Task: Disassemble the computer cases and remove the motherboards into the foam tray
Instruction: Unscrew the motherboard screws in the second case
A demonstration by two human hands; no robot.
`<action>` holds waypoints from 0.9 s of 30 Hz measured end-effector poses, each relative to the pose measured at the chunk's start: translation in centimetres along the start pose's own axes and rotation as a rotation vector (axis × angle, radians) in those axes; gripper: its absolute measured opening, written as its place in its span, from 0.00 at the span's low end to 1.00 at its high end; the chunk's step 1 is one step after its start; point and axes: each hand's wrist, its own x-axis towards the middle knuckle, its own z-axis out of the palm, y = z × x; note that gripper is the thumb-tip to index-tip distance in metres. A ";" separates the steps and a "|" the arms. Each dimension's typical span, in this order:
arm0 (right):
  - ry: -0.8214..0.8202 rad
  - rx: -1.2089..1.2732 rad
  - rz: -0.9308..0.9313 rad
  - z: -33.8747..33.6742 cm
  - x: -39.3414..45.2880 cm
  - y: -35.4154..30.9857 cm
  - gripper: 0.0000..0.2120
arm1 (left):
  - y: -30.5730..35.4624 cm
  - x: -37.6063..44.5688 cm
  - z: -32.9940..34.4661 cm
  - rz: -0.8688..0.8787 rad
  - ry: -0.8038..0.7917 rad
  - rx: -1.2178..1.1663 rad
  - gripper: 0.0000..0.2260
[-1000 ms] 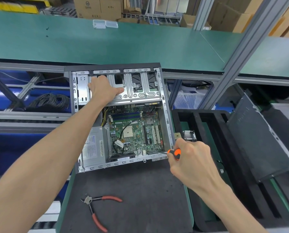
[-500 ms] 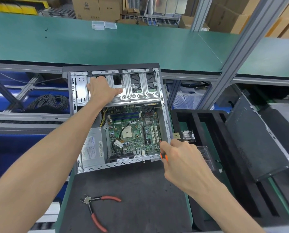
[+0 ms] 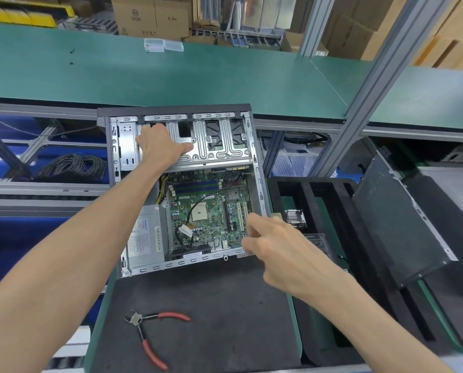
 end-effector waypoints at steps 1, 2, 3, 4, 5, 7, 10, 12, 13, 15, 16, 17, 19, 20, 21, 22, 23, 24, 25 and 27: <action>0.039 -0.020 0.019 0.0 -0.1 0.0 0.08 | 0.0 0.0 0.0 0.002 -0.002 0.009 0.27; 0.078 -0.061 0.074 0.1 -0.2 0.0 0.09 | 0.1 0.0 0.1 0.004 -0.005 0.016 0.27; 0.106 -0.106 0.149 0.1 -0.2 -0.1 0.14 | 0.1 0.0 0.1 0.005 -0.008 0.018 0.28; 0.140 -0.140 0.211 0.3 -0.2 -0.1 0.18 | 0.0 0.0 0.2 0.004 -0.011 0.018 0.28; 0.175 -0.169 0.242 0.3 0.1 0.0 0.20 | 0.0 0.0 0.2 0.003 -0.011 0.018 0.28; 0.173 -0.249 0.208 0.7 0.4 0.0 0.17 | -0.1 0.1 0.2 0.006 -0.011 0.025 0.28; 0.078 -0.126 0.059 1.4 0.4 0.7 0.06 | 0.0 0.2 0.2 0.011 -0.009 0.029 0.28; 0.075 -0.003 -0.030 0.7 0.3 1.2 0.08 | -0.1 0.2 0.3 0.009 -0.006 0.026 0.28; 0.073 0.064 -0.042 0.3 0.3 1.2 0.11 | -0.1 0.3 0.3 0.007 -0.005 0.024 0.28; 0.115 0.125 0.016 0.0 -0.1 1.5 0.10 | 0.0 0.4 0.5 0.005 -0.007 0.018 0.28; 0.168 0.090 0.083 0.0 -0.2 1.6 0.09 | 0.1 0.4 0.6 0.005 -0.008 0.016 0.28; 0.221 0.012 0.174 0.1 -0.3 1.5 0.14 | 0.1 0.5 0.6 0.003 -0.010 0.016 0.28; 0.269 -0.140 0.257 0.2 -0.2 1.6 0.20 | -0.1 0.6 0.6 -0.001 -0.011 0.012 0.28; 0.256 -0.176 0.235 0.5 0.1 1.7 0.19 | -0.2 0.6 0.6 -0.004 -0.011 0.010 0.29; 0.202 -0.184 0.183 0.8 0.3 1.6 0.16 | -0.3 0.6 0.6 -0.006 -0.012 0.010 0.29; 0.159 -0.160 0.124 1.0 0.5 1.7 0.11 | -0.4 0.6 0.6 -0.006 -0.011 0.010 0.28; 0.110 -0.104 0.072 0.8 0.7 1.8 0.07 | -0.4 0.7 0.6 -0.005 -0.010 0.011 0.28; 0.100 -0.032 0.017 0.4 0.8 1.9 0.05 | -0.3 0.7 0.6 -0.004 -0.012 0.012 0.28; 0.095 0.045 -0.027 0.0 0.8 2.0 0.10 | -0.3 0.7 0.7 -0.003 -0.013 0.011 0.28; 0.093 0.136 -0.034 -0.3 0.9 2.3 0.14 | -0.1 0.7 0.7 -0.002 -0.013 0.010 0.27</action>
